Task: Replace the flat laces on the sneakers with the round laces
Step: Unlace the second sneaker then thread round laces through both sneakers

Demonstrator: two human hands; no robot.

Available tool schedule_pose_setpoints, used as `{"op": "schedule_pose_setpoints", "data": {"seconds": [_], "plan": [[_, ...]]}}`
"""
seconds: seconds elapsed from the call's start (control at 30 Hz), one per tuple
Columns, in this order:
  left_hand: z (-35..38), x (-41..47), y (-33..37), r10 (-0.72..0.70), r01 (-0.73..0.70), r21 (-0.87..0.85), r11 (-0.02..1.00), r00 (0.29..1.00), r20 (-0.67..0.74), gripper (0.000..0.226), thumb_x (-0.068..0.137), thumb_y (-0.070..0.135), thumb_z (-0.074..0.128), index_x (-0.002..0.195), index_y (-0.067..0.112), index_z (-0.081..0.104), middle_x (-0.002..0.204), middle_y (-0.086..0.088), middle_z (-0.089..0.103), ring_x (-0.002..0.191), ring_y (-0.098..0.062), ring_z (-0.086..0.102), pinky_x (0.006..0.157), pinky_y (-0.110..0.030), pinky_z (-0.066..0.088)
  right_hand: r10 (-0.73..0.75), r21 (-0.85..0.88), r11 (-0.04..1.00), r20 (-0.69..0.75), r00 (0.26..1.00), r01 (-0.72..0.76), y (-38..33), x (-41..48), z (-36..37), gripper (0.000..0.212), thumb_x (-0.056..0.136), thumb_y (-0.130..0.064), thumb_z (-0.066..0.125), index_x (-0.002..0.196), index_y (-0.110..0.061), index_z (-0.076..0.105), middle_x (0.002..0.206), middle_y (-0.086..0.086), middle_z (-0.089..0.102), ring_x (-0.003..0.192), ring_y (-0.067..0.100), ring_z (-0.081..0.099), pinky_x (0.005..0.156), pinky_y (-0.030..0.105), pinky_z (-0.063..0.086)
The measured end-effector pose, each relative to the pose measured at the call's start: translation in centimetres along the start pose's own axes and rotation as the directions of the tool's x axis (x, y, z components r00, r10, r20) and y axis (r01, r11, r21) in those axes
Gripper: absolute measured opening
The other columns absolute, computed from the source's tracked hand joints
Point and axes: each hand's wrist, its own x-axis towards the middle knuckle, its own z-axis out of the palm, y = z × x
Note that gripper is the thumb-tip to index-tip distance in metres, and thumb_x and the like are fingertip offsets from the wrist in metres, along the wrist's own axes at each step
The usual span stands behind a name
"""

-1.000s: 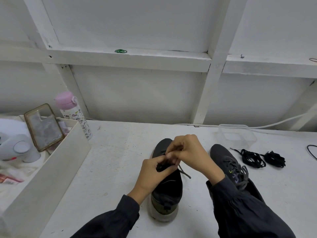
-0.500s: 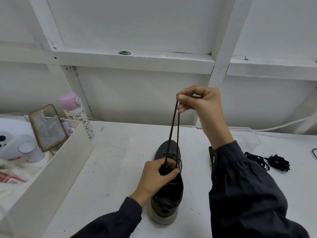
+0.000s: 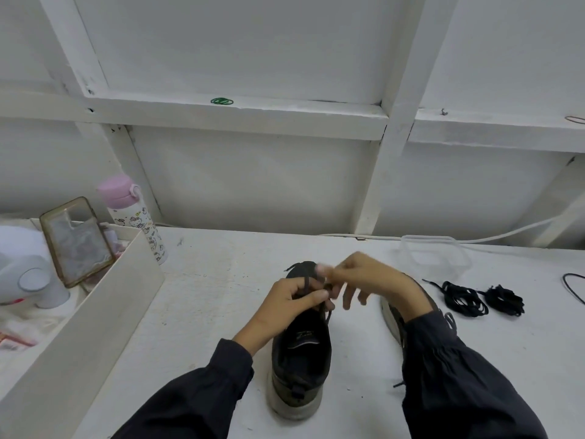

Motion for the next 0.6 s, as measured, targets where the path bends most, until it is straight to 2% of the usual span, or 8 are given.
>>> {"op": "schedule_pose_setpoints", "data": {"seconds": [0.07,0.13,0.2,0.27,0.33,0.43,0.5,0.6], "plan": [[0.3,0.0,-0.1,0.020,-0.020,0.020,1.000,1.000,0.001,0.014,0.093,0.016,0.063,0.098,0.008,0.073,0.090,-0.008,0.076,0.090,-0.024,0.072,0.089,-0.032,0.055,-0.044,0.079,0.996,0.034,0.998,0.042,0.4,-0.5,1.2,0.038,0.086,-0.052,0.065,0.075,-0.016,0.072,0.066,0.005,0.067,0.058,0.015,0.059,0.047,0.019,0.035],[0.3,0.0,-0.2,0.042,-0.041,0.038,0.998,0.999,-0.021,0.012,0.093,0.018,0.063,0.095,0.013,0.074,0.088,-0.004,0.076,0.088,-0.021,0.072,0.088,-0.032,0.054,-0.095,0.204,0.972,-0.090,0.991,0.112,0.3,-0.8,2.0,0.020,0.085,-0.039,0.072,0.090,-0.019,0.073,0.066,0.001,0.065,0.058,0.012,0.057,0.047,0.017,0.035],[0.1,-0.1,-0.3,0.043,-0.041,0.055,0.998,0.999,-0.027,0.014,0.095,0.021,0.061,0.095,0.014,0.073,0.086,-0.004,0.076,0.087,-0.021,0.072,0.090,-0.034,0.054,-0.135,0.269,0.946,-0.173,0.976,0.179,0.0,-0.9,2.5,0.019,0.083,-0.027,0.076,0.100,-0.018,0.073,0.075,-0.005,0.065,0.056,0.001,0.055,0.050,0.011,0.038],[0.0,-0.2,-0.1,0.033,-0.033,0.081,0.996,0.999,0.010,0.017,0.096,0.021,0.059,0.094,0.010,0.072,0.086,-0.004,0.075,0.087,-0.020,0.071,0.092,-0.034,0.053,-0.157,0.253,0.946,-0.195,0.968,0.204,-0.5,-1.1,2.7,0.021,0.080,-0.027,0.079,0.098,-0.021,0.072,0.080,-0.008,0.067,0.054,-0.005,0.054,0.054,0.008,0.040],[0.1,-0.3,0.0,0.019,-0.022,0.116,0.993,0.999,0.030,0.014,0.096,0.021,0.060,0.094,0.016,0.072,0.088,-0.002,0.076,0.089,-0.015,0.071,0.092,-0.029,0.053,-0.166,0.208,0.955,-0.214,0.963,0.211,-1.0,-1.0,3.1,0.016,0.077,-0.027,0.081,0.090,-0.021,0.074,0.076,-0.007,0.069,0.049,-0.002,0.053,0.052,0.011,0.042],[0.1,-0.5,-0.1,0.024,-0.022,0.144,0.989,1.000,-0.016,0.008,0.089,0.022,0.069,0.090,0.029,0.072,0.088,0.002,0.075,0.086,-0.011,0.070,0.084,-0.022,0.053,-0.211,0.204,0.941,-0.272,0.939,0.271,-1.5,-0.9,3.2,0.008,0.078,-0.013,0.080,0.078,-0.011,0.073,0.056,-0.007,0.065,0.043,0.003,0.050,0.050,0.016,0.042],[-0.1,-0.8,-0.6,0.034,-0.027,0.219,0.975,0.999,-0.031,0.008,0.082,0.023,0.077,0.089,0.027,0.073,0.086,0.005,0.074,0.082,-0.008,0.067,0.078,-0.018,0.050,-0.239,0.240,0.920,-0.287,0.928,0.311,-1.5,-0.9,3.0,0.010,0.076,-0.007,0.080,0.074,-0.007,0.070,0.054,0.001,0.065,0.043,0.011,0.052,0.051,0.022,0.044],[-0.1,-1.5,-1.3,0.074,-0.066,0.291,0.955,0.997,-0.018,0.013,0.078,0.019,0.081,0.089,0.017,0.074,0.088,0.013,0.073,0.087,0.000,0.066,0.079,-0.009,0.046,-0.273,0.232,0.908,-0.304,0.913,0.349,-1.6,-0.9,2.9,0.011,0.074,-0.003,0.081,0.070,-0.008,0.071,0.058,0.014,0.066,0.045,0.020,0.055,0.053,0.030,0.048]]}}
